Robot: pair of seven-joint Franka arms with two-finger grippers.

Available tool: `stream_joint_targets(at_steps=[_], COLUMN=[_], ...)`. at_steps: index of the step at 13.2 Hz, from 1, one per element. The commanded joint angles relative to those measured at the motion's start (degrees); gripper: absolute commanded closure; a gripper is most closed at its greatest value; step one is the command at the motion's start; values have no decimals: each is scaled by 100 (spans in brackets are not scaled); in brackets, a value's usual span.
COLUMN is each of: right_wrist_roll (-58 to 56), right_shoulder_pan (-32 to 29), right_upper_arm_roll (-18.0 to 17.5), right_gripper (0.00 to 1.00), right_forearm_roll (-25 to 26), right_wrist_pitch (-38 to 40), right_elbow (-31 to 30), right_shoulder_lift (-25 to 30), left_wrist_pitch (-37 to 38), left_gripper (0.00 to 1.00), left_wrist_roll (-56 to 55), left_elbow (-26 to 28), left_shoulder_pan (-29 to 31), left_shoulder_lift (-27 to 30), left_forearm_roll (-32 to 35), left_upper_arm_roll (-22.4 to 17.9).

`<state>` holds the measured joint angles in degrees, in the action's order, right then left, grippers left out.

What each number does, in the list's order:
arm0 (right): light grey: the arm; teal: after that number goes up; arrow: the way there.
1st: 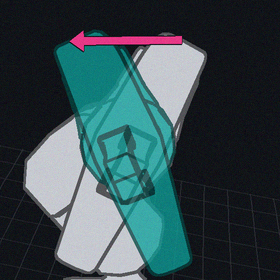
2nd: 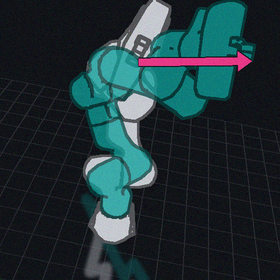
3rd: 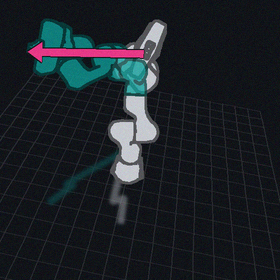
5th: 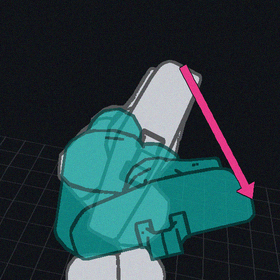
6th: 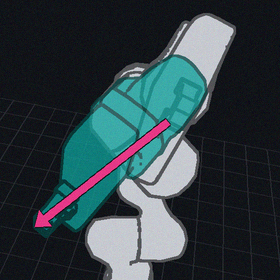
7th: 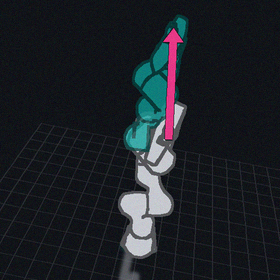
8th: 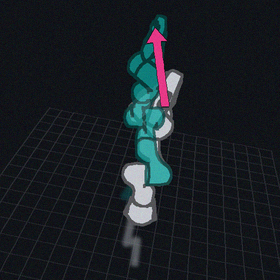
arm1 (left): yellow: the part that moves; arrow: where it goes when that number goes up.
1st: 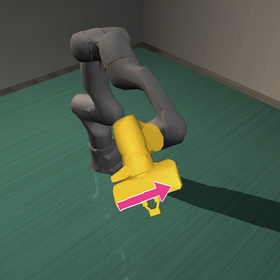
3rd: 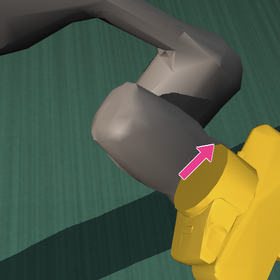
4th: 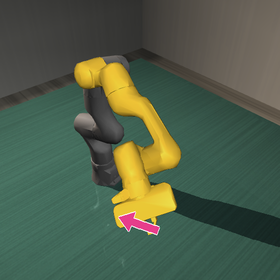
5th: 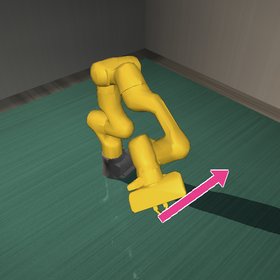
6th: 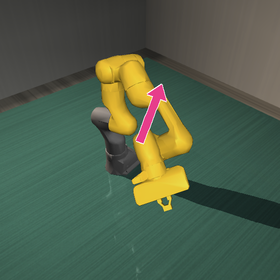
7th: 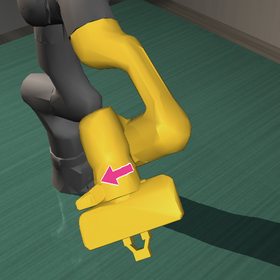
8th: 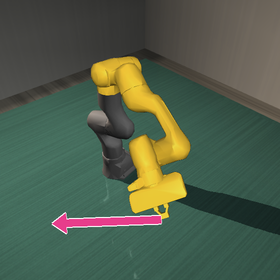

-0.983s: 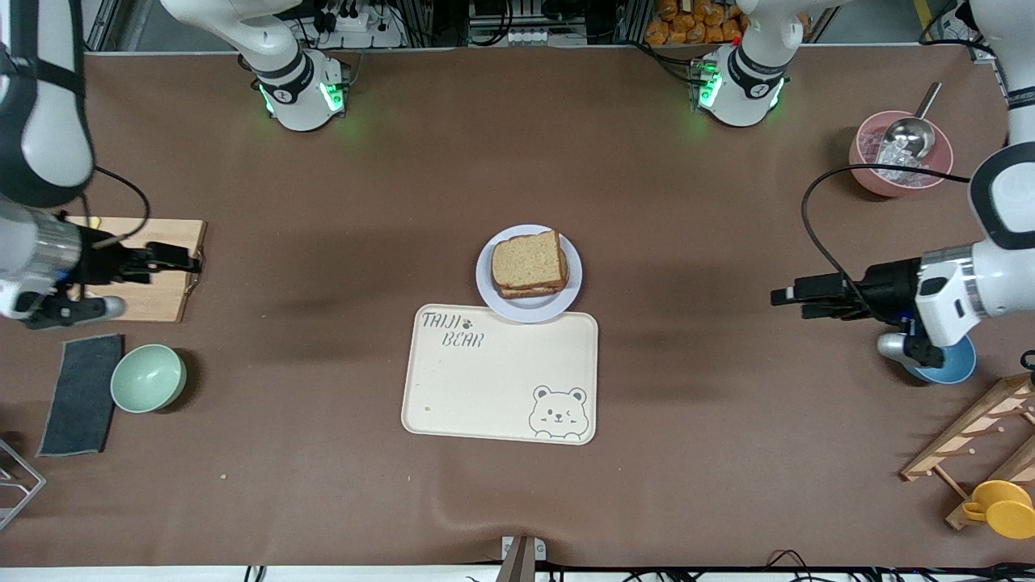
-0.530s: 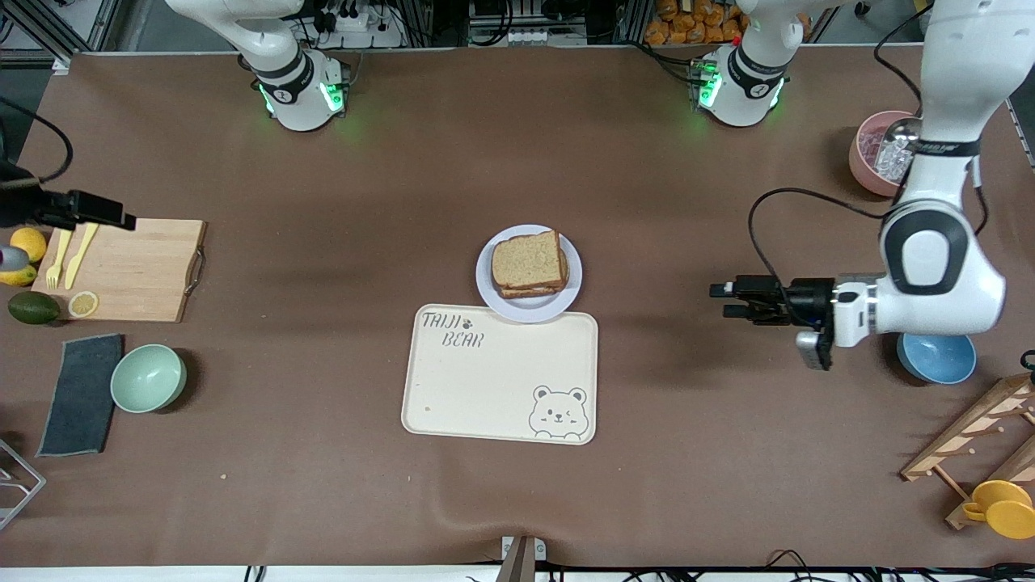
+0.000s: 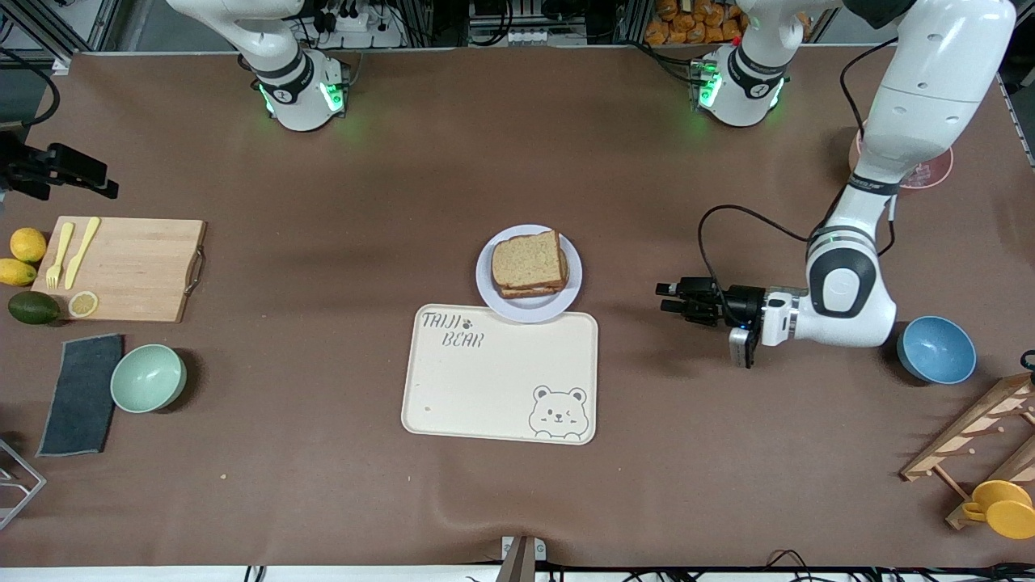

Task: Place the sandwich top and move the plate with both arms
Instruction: 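Withdraw the right gripper while the left gripper reaches the plate rim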

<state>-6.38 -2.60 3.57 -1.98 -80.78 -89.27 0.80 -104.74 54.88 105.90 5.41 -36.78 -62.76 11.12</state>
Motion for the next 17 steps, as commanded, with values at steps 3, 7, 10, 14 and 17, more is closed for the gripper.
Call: stream_joint_targets(at_steps=[3, 7, 10, 14, 17], right_wrist_roll=[-180, -153, -171, -189, -215], right_shoulder_pan=[-310, -268, -294, -320, -311], right_upper_arm_roll=[-76, -111, -102, -102, -102], right_gripper=[0, 0, 0, 0, 0], right_forearm_roll=[76, 215, 207, 234, 225], right_wrist_pitch=[79, 282, 247, 73, -219], right_elbow=[225, 418, 436, 428, 357], right_shoulder_lift=[-71, -133, -151, -159, -168], left_wrist_pitch=[-407, -618, -662, -880, -978], left_gripper=[38, 40, 44, 49, 50], left_wrist_roll=[1259, 1350, 1341, 1315, 1271], left_elbow=[404, 739, 950, 976, 1020], left_shoulder_pan=[-347, -620, -655, -796, -1033], left_shoulder_lift=[-364, -365, -382, -567, -654], left_forearm_roll=[-1481, -2108, -2144, -2205, -2573], left_upper_arm_roll=[22, 22, 22, 22, 22])
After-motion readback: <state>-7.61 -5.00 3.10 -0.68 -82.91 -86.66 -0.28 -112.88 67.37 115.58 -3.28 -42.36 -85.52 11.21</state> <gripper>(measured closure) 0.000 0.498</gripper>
